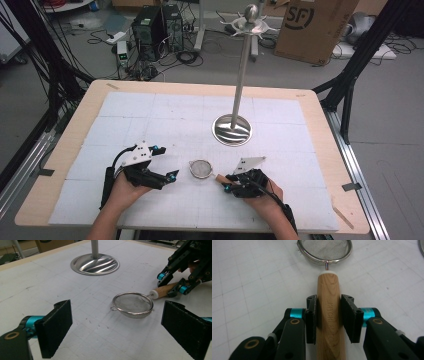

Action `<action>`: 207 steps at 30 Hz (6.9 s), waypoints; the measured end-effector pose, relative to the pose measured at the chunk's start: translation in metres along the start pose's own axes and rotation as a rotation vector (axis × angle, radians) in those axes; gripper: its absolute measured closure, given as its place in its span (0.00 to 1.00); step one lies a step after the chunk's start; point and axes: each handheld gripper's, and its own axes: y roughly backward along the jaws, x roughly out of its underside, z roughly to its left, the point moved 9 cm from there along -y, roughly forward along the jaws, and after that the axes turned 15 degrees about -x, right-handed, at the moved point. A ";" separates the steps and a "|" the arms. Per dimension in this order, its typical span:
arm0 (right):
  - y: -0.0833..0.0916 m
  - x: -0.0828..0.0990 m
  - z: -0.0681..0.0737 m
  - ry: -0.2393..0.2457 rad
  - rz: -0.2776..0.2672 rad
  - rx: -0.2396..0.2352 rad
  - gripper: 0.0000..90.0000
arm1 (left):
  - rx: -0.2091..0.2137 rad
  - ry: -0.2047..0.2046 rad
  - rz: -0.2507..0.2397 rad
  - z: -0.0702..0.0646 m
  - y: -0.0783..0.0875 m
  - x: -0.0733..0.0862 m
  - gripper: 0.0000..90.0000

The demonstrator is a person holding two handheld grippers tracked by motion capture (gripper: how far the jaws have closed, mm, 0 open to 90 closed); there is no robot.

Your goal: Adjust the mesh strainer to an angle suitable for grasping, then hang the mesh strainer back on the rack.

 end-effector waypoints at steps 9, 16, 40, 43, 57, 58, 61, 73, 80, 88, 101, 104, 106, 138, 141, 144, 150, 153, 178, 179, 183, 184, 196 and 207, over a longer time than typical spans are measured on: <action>-0.024 -0.022 0.010 0.056 0.006 -0.045 0.74 | 0.000 0.008 -0.009 0.001 0.001 -0.002 0.12; -0.046 -0.040 0.014 0.097 0.020 -0.068 0.74 | -0.001 0.012 -0.012 0.001 0.001 -0.002 0.12; -0.022 -0.026 -0.004 0.072 0.044 0.038 0.62 | -0.001 0.013 -0.011 0.001 0.002 -0.002 0.12; -0.018 -0.022 -0.007 0.056 0.048 0.047 0.64 | -0.002 0.010 -0.009 0.001 0.002 -0.002 0.12; -0.025 -0.028 -0.007 0.105 0.040 0.017 0.75 | 0.003 0.011 -0.012 0.001 0.002 -0.002 0.12; -0.027 -0.030 -0.006 0.109 0.037 0.015 0.75 | 0.001 0.011 -0.012 0.001 0.002 -0.002 0.12; -0.037 -0.038 -0.005 0.126 0.028 0.007 0.76 | -0.002 0.013 -0.013 0.002 0.002 -0.002 0.12; -0.034 -0.043 -0.030 0.071 -0.018 0.102 0.66 | 0.001 0.015 -0.012 0.002 0.002 -0.002 0.12; -0.032 -0.046 -0.054 0.008 -0.054 0.155 0.66 | -0.003 0.020 -0.011 0.003 0.002 -0.002 0.12; -0.031 -0.051 -0.059 -0.016 -0.048 0.164 0.61 | -0.003 0.029 -0.017 0.004 0.003 -0.003 0.12; 0.029 -0.043 -0.039 -0.031 -0.152 0.165 0.51 | -0.009 0.023 -0.007 0.005 0.003 -0.001 0.12; 0.047 -0.040 -0.034 -0.016 -0.190 0.179 0.50 | -0.010 0.024 -0.002 0.005 0.003 0.000 0.12; 0.052 -0.039 -0.032 -0.019 -0.206 0.176 0.50 | -0.013 0.025 -0.003 0.007 0.003 0.000 0.12; 0.120 0.005 -0.039 -0.062 -0.354 0.239 0.36 | -0.061 0.024 -0.002 0.015 0.004 0.001 0.15; 0.120 0.005 -0.039 -0.058 -0.351 0.241 0.35 | -0.060 0.024 0.002 0.014 0.004 0.002 0.15; 0.119 0.005 -0.038 -0.055 -0.348 0.234 0.35 | -0.063 0.020 -0.001 0.014 0.004 0.002 0.15; 0.120 0.004 -0.036 -0.054 -0.349 0.229 0.34 | -0.070 0.020 -0.004 0.014 0.003 0.001 0.15; 0.122 0.005 -0.037 -0.059 -0.350 0.236 0.34 | -0.066 0.018 0.003 0.015 0.003 0.002 0.15; 0.118 0.004 -0.034 -0.059 -0.345 0.228 0.34 | -0.074 -0.059 0.101 0.019 -0.009 -0.004 0.18; 0.118 0.004 -0.035 -0.061 -0.345 0.228 0.34 | -0.070 -0.073 0.113 0.018 -0.011 -0.005 0.18; 0.117 0.006 -0.037 -0.070 -0.340 0.230 0.34 | -0.053 -0.112 0.156 0.015 -0.018 -0.007 0.18; 0.116 0.006 -0.037 -0.069 -0.339 0.230 0.34 | -0.048 -0.111 0.164 0.015 -0.019 -0.008 0.18; 0.116 0.007 -0.038 -0.072 -0.341 0.228 0.34 | -0.019 -0.159 0.281 0.014 -0.044 -0.008 0.18; 0.114 0.006 -0.037 -0.067 -0.336 0.222 0.34 | 0.002 -0.220 0.401 0.013 -0.063 0.004 0.28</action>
